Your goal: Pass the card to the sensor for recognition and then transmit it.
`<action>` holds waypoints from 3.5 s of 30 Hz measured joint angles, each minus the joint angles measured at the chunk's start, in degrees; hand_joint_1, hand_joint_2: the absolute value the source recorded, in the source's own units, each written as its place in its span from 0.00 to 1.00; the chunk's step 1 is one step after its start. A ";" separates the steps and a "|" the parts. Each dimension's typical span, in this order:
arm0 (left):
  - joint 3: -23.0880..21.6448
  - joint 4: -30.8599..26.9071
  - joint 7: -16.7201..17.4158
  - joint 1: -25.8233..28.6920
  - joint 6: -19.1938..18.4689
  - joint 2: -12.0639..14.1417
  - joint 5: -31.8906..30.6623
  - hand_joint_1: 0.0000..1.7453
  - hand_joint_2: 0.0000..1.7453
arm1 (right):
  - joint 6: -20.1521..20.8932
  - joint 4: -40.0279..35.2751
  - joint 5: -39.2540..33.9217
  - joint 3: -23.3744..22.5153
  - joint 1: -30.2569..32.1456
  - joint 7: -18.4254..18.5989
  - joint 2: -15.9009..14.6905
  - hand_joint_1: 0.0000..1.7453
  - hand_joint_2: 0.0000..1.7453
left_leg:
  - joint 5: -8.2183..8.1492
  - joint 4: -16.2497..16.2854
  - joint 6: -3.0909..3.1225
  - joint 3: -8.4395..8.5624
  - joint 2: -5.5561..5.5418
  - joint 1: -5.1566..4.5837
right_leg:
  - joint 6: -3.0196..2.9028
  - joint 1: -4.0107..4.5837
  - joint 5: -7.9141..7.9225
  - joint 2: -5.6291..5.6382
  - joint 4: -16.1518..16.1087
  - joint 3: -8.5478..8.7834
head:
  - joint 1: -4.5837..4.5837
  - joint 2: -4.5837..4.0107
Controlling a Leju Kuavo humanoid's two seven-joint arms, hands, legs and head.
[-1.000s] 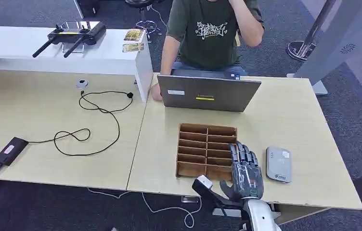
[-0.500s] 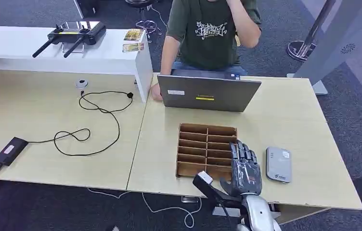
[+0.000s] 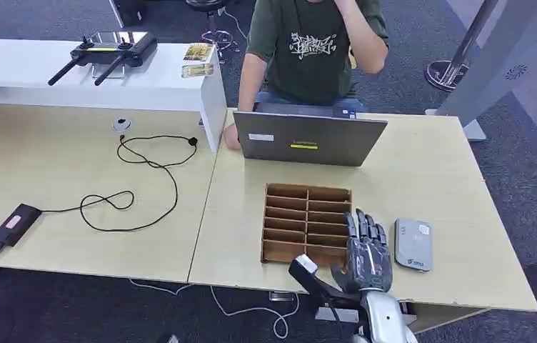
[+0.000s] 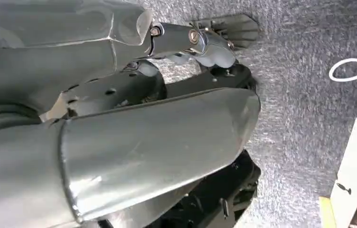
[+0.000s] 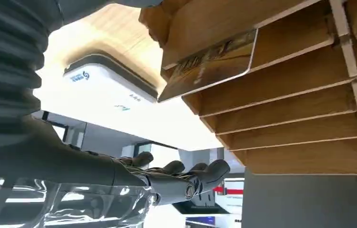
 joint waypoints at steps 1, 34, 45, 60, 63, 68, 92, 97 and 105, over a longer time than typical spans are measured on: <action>0.00 -0.15 0.00 0.03 0.00 -0.13 0.00 0.00 0.00 | 0.00 -0.22 0.07 -0.07 0.16 0.00 0.00 0.00 1.00 | 0.00 0.00 0.00 0.00 0.00 0.00 | 0.00 0.00 0.00 0.00 0.00 0.00 | 0.00 0.00; 1.51 -1.90 0.66 0.41 0.00 -0.33 -0.81 0.00 0.00 | 2.25 -1.66 -1.99 -1.62 1.38 -0.59 0.00 0.00 1.00 | 0.00 0.00 0.00 -0.01 0.00 0.00 | 0.00 0.00 0.00 0.00 0.00 0.00 | 0.00 0.00; 1.57 -1.90 0.63 0.45 0.00 0.22 -0.57 0.00 0.00 | 2.75 -1.64 -2.14 -1.60 1.33 -1.09 0.00 0.00 1.00 | 0.00 0.00 0.00 -0.02 0.00 0.00 | 0.00 0.00 0.00 0.00 0.00 0.00 | 0.00 0.00; 1.60 -1.88 0.04 0.41 0.00 0.22 -0.46 0.00 0.00 | 1.99 -1.64 -2.19 -1.27 1.07 -1.66 0.00 0.00 1.00 | 0.00 0.00 0.00 -0.02 0.00 0.00 | 0.00 0.00 0.00 0.00 0.01 0.00 | 0.00 0.00; 1.60 -1.88 0.00 0.38 0.00 0.22 -0.46 0.00 0.00 | 2.01 -1.57 -2.16 -0.41 0.81 -2.21 0.00 0.00 1.00 | 0.00 0.00 0.00 -0.02 0.00 0.00 | 0.00 0.00 0.00 0.00 0.01 0.00 | 0.00 0.00; 1.60 -1.88 -0.07 0.35 0.00 0.22 -0.46 0.00 0.00 | 2.08 -1.35 -2.23 1.18 0.52 -2.99 0.00 0.00 1.00 | 0.00 0.00 0.00 -0.01 -0.01 0.00 | 0.00 0.00 0.00 -0.01 0.01 0.00 | 0.00 0.00; 1.60 -1.88 -0.44 0.34 0.00 0.22 -0.24 0.00 0.00 | 2.82 -0.65 -1.05 3.06 0.02 -2.36 0.00 0.00 1.00 | 0.00 0.00 0.00 -0.01 0.00 0.00 | 0.00 0.00 0.00 0.00 0.01 0.00 | 0.00 0.00; 1.60 -1.88 -0.48 0.35 0.00 0.22 -0.24 0.00 0.00 | 2.73 0.00 -1.05 2.89 -0.28 -2.16 -0.02 0.00 1.00 | 0.00 0.00 0.00 -0.01 0.00 0.00 | 0.00 0.00 0.00 0.00 0.01 0.00 | 0.00 0.00; 1.60 -1.88 -0.50 0.34 0.00 0.22 -0.24 0.00 0.00 | 2.67 0.77 -1.09 2.56 -0.86 -1.88 0.00 0.00 1.00 | 0.00 0.00 0.00 -0.01 0.00 0.00 | 0.00 0.00 0.00 0.00 0.01 0.00 | 0.00 0.00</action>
